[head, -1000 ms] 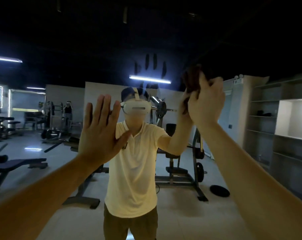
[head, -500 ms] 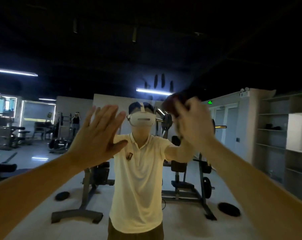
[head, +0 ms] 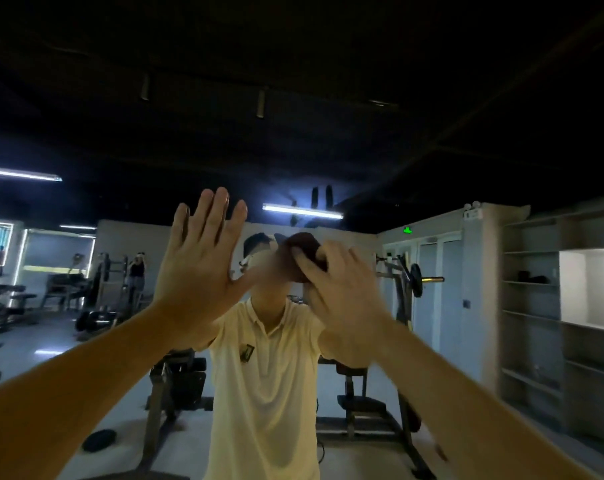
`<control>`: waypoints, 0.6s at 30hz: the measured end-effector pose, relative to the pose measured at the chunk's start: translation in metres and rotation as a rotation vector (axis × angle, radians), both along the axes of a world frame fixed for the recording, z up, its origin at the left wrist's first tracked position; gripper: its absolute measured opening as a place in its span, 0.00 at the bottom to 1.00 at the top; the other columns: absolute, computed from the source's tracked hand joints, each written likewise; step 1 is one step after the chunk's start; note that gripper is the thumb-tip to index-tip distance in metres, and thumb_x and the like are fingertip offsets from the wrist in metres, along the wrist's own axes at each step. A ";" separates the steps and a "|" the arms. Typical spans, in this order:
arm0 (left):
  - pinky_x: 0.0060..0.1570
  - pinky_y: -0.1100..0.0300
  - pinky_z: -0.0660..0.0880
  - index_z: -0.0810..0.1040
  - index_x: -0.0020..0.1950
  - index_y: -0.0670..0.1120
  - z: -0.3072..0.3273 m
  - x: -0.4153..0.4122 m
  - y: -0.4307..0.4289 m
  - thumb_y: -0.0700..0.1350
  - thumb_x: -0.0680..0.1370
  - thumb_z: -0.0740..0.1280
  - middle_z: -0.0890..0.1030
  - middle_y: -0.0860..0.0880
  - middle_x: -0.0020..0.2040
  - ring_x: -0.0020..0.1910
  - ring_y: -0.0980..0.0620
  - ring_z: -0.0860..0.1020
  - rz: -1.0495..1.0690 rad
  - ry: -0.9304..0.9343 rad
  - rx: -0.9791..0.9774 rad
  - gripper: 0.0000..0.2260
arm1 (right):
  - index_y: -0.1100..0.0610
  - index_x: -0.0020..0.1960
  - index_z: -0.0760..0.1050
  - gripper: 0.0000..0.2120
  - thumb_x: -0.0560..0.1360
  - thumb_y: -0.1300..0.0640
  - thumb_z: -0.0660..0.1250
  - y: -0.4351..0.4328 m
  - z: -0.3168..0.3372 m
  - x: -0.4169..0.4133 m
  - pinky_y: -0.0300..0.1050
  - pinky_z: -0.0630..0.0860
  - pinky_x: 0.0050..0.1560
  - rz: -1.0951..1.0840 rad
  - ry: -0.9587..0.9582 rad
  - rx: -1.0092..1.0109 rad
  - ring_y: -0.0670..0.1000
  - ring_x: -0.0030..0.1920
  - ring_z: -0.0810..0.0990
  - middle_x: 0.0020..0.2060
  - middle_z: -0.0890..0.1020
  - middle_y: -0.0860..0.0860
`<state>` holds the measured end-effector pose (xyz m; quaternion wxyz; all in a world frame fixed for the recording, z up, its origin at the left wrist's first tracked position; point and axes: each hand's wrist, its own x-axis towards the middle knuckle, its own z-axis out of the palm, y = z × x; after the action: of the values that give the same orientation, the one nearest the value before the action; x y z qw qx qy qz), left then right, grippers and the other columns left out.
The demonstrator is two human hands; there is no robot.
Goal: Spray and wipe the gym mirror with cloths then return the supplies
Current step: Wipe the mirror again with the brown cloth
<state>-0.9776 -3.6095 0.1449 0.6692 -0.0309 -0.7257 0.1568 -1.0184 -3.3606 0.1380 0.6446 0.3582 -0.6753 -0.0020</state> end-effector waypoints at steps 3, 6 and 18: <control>0.79 0.33 0.52 0.53 0.85 0.41 -0.005 -0.002 0.000 0.69 0.82 0.55 0.50 0.36 0.84 0.84 0.37 0.49 -0.003 0.016 0.012 0.42 | 0.51 0.76 0.69 0.27 0.78 0.54 0.68 0.042 0.049 -0.008 0.50 0.74 0.53 -0.094 -0.077 -0.198 0.58 0.55 0.73 0.61 0.72 0.59; 0.79 0.33 0.53 0.52 0.85 0.42 -0.007 -0.003 0.000 0.69 0.83 0.54 0.50 0.37 0.85 0.84 0.38 0.48 -0.018 0.016 0.020 0.41 | 0.50 0.79 0.66 0.27 0.80 0.57 0.64 0.069 0.102 -0.016 0.54 0.73 0.57 -0.146 -0.100 -0.627 0.62 0.56 0.72 0.63 0.70 0.60; 0.80 0.35 0.51 0.52 0.85 0.41 -0.007 0.000 0.000 0.69 0.82 0.53 0.48 0.37 0.85 0.84 0.38 0.47 -0.032 -0.012 0.021 0.41 | 0.53 0.73 0.72 0.30 0.73 0.54 0.72 -0.022 0.022 0.006 0.54 0.78 0.58 -0.002 -0.004 0.031 0.54 0.56 0.69 0.58 0.67 0.54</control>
<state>-0.9777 -3.6095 0.1381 0.6678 -0.0367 -0.7305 0.1383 -1.0122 -3.3825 0.1604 0.6375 0.3678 -0.6769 -0.0125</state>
